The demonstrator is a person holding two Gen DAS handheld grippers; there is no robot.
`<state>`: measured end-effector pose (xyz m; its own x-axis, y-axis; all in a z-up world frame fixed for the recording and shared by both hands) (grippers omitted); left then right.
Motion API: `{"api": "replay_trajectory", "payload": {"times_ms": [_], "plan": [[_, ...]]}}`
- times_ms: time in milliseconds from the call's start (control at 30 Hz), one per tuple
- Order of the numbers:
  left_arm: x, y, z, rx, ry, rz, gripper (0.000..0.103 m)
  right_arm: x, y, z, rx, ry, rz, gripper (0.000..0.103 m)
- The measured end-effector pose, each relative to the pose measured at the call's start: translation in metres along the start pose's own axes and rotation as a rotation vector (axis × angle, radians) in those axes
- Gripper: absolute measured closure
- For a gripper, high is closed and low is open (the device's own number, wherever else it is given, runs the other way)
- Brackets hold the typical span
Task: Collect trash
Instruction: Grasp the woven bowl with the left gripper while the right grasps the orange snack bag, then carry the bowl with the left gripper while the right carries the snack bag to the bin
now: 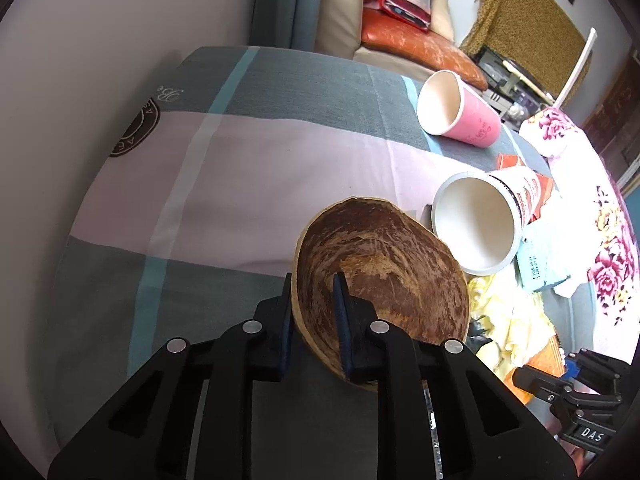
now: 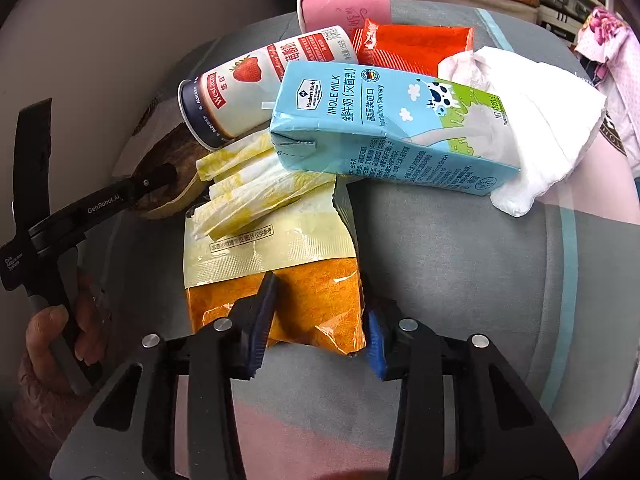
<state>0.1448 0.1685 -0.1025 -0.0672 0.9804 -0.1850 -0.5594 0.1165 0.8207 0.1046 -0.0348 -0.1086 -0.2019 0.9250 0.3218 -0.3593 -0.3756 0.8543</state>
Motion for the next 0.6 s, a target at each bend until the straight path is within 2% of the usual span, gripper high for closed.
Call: {"api": "replay_trajectory", "payload": {"times_ms": [133, 367, 600], "plan": [[-0.003, 0.007, -0.005, 0.002, 0.001, 0.006, 0.088, -0.001, 0.013, 0.001, -0.029, -0.015, 0.027, 0.081], [-0.01, 0.026, -0.024, 0.02, -0.019, 0.004, 0.091, -0.009, 0.038, 0.001, -0.054, -0.02, 0.035, 0.083], [-0.015, 0.052, -0.024, -0.016, -0.043, 0.033, 0.093, -0.021, 0.069, 0.001, -0.116, -0.033, 0.03, 0.087]]}}
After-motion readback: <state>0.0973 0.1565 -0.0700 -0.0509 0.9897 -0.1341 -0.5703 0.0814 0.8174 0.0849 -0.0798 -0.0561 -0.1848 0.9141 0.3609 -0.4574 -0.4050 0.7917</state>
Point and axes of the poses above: each gripper's, at about its wrist camera, not at the fingertips, and y roughly against the way its jaws point, x to its left, z to its top, the point moved 3 cm from there along -y, roughly the way its jaws point, and after that the axes turned 4 degrees about -x, right-handed, at the moved point
